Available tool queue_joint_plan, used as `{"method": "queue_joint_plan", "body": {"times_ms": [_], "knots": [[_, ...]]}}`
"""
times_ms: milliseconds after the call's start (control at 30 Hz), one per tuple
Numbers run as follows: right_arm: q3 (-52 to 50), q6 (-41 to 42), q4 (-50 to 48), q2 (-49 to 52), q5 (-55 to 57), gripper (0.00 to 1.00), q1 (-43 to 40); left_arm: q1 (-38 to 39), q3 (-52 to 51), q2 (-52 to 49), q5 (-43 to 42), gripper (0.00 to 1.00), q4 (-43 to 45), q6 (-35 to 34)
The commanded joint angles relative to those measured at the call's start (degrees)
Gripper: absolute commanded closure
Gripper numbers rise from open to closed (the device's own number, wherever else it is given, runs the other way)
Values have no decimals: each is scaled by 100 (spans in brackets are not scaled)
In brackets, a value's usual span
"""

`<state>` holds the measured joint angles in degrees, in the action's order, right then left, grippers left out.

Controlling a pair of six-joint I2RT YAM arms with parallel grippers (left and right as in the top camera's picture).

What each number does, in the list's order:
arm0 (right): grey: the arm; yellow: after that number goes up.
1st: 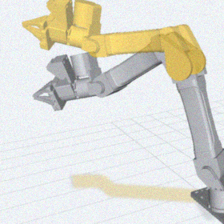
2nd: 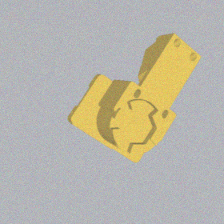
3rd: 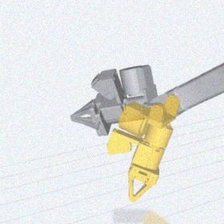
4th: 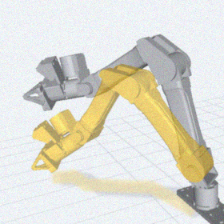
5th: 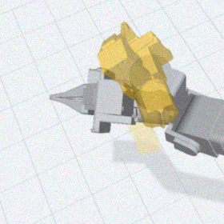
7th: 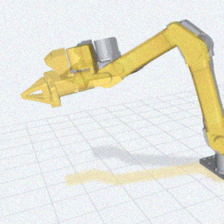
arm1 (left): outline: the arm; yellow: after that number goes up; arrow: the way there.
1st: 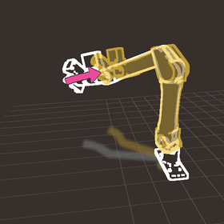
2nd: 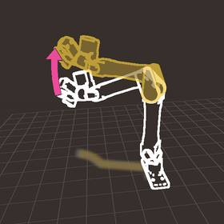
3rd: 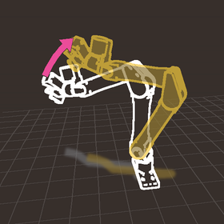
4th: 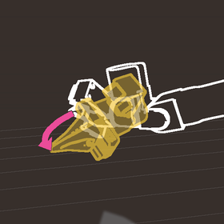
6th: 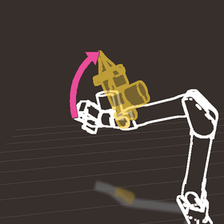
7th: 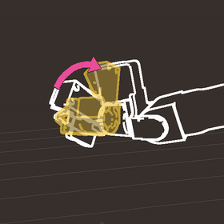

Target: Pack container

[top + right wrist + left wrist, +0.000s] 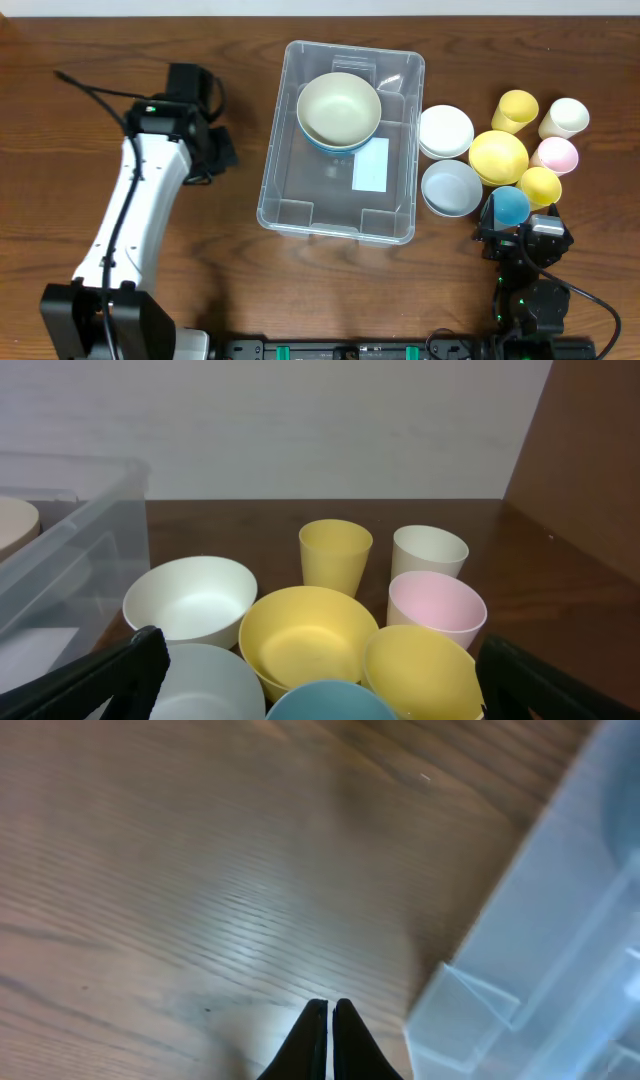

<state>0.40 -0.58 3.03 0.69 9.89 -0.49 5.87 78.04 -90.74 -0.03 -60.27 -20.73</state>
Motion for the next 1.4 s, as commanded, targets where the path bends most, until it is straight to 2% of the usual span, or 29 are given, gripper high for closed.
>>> {"method": "queue_joint_plan", "body": {"times_ms": [0, 733, 1133, 1367], "knots": [[-9, 76, 22, -42, 20, 1, 55, 258, -59, 13, 22, 94, -57, 48], [-9, 76, 20, -42, 20, 1, 55, 1147, -203, 7, 22, 94, -74, 48], [-9, 76, 20, -42, 20, 1, 55, 1287, -214, -98, 20, 94, -72, 48], [-9, 76, 20, -42, 20, 1, 55, 1287, -214, -188, -339, 94, 2, 48]]}}
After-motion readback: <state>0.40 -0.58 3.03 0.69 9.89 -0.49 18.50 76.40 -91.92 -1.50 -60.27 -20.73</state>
